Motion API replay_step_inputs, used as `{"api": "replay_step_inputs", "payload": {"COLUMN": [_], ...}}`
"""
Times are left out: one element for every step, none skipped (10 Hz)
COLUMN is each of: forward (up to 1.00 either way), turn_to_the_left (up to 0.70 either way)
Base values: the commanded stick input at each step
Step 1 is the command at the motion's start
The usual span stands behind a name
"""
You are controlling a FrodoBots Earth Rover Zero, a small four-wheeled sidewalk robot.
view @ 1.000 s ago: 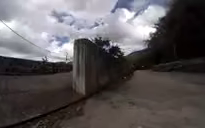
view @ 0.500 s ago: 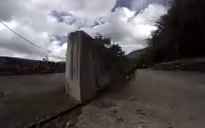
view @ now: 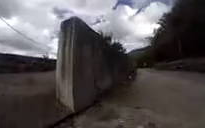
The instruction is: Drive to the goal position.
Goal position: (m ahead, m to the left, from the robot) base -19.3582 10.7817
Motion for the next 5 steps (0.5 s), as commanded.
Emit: {"api": "replay_step_inputs", "payload": {"forward": [0.00,0.00,0.00,0.00,0.00], "turn_to_the_left": [-0.44,-0.22,0.00,0.00,0.00]}}
